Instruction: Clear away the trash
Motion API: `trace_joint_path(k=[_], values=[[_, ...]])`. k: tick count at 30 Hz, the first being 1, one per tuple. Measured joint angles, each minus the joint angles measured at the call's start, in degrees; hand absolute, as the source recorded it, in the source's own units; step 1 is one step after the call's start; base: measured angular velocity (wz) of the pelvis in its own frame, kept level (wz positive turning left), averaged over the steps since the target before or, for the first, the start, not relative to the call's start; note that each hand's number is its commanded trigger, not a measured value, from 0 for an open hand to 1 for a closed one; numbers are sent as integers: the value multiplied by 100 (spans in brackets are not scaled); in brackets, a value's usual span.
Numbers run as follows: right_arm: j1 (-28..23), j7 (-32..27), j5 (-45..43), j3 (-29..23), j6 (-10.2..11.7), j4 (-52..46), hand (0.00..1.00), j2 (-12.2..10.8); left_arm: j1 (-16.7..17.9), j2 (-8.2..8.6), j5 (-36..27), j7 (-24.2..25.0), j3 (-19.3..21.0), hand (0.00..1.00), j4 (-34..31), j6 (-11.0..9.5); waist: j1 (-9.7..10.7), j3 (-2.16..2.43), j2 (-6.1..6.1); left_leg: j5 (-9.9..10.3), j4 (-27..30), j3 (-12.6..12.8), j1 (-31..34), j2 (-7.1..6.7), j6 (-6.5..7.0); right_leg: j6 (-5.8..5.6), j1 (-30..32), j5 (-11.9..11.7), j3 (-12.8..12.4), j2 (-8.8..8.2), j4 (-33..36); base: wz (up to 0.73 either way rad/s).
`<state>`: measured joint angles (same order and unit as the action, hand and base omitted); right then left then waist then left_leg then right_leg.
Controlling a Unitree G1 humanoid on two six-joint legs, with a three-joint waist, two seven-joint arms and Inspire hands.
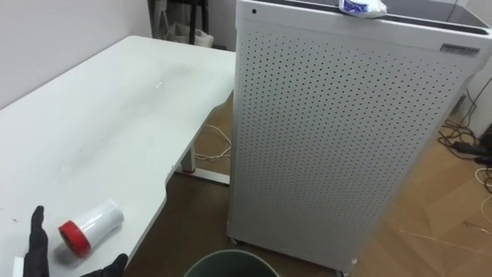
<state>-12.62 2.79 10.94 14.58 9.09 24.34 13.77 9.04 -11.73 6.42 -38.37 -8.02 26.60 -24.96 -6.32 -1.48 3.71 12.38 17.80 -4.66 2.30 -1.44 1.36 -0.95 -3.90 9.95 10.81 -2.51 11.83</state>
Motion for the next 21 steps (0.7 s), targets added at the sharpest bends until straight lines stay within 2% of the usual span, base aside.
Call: trace_joint_path(k=[3,5,7,8,13,20,21], values=[[1,40,12,-16,-27,0,100,29,-128,-27,-11,48,4,0,161,10,16,-14,-74,-1,13,-12,8,-7,0,0,3,0,14,-5,5,0],[1,34,17,-17,-38,0,100,46,-171,-29,-5,54,0,0,184,49,53,-1,-125,-1,20,-16,8,-11,0,0,25,1,17,-9,5,0],[9,36,16,-17,-40,-3,100,69,-217,-41,-5,36,2,0,304,63,131,38,-206,-3,14,-21,17,-17,4,-2,79,7,16,-22,47,-2],[7,36,15,-22,-40,-3,100,74,-257,-47,-5,25,2,0,360,67,155,38,-230,-5,8,4,3,-20,6,2,94,24,17,-34,84,0],[6,49,12,-27,-43,-3,100,77,-394,-49,-4,4,11,0,445,167,192,38,-243,-13,1,37,-3,-16,1,17,99,35,20,-36,84,-1],[7,49,23,-28,-43,-3,100,81,-465,-48,-10,-40,8,0,542,169,207,36,-246,-14,-11,46,-8,-15,1,17,100,35,18,-38,82,0],[9,49,22,-28,-43,-5,100,81,-465,-48,-13,-44,8,3,542,167,215,33,-250,-13,-11,51,-2,-13,1,17,105,35,17,-38,81,0]])
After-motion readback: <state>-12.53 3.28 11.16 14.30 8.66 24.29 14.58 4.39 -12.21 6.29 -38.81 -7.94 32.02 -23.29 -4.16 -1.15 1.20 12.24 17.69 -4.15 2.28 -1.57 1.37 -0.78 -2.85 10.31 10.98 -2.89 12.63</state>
